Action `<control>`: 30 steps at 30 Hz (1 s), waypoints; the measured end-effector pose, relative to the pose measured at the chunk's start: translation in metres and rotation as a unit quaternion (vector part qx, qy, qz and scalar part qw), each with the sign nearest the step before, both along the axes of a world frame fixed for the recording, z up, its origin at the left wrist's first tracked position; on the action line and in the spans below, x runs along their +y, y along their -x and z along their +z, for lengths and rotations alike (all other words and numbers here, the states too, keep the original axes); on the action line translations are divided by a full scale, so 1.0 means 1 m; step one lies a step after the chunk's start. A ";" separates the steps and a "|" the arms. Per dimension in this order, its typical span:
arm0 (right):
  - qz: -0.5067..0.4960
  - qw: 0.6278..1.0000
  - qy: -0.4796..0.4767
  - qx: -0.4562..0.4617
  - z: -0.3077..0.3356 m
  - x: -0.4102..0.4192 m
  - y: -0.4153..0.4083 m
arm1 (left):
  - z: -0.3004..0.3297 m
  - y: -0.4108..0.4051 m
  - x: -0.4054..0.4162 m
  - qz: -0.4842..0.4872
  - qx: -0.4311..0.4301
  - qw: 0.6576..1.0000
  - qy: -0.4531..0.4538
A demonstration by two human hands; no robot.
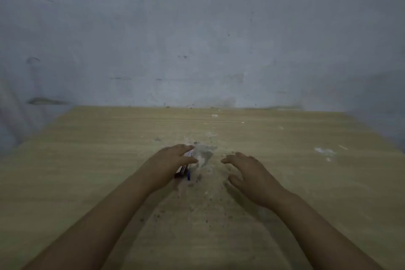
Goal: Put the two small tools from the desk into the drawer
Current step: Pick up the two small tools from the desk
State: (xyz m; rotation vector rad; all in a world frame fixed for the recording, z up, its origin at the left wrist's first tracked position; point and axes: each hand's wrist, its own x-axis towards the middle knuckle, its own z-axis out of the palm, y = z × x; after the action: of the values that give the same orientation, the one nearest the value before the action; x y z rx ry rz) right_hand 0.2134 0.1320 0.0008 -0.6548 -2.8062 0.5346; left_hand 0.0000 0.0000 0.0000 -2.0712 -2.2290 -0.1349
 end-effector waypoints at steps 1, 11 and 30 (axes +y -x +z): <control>0.004 1.000 0.007 0.001 -0.002 0.003 0.006 | 0.001 0.009 0.006 -0.005 0.036 0.999 0.034; 0.056 0.998 -0.011 0.013 -0.024 0.019 0.056 | -0.001 0.050 0.040 -0.165 0.102 0.979 0.054; 0.068 0.988 0.001 -0.138 0.005 0.063 -0.058 | 0.001 -0.057 0.028 -0.012 -0.171 0.985 0.008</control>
State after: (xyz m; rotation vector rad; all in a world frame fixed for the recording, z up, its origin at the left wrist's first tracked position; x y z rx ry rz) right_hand 0.2715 0.1953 0.0059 -0.5813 -3.1281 0.5060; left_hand 0.0572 0.0284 0.0008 -2.2264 -2.3934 -0.5124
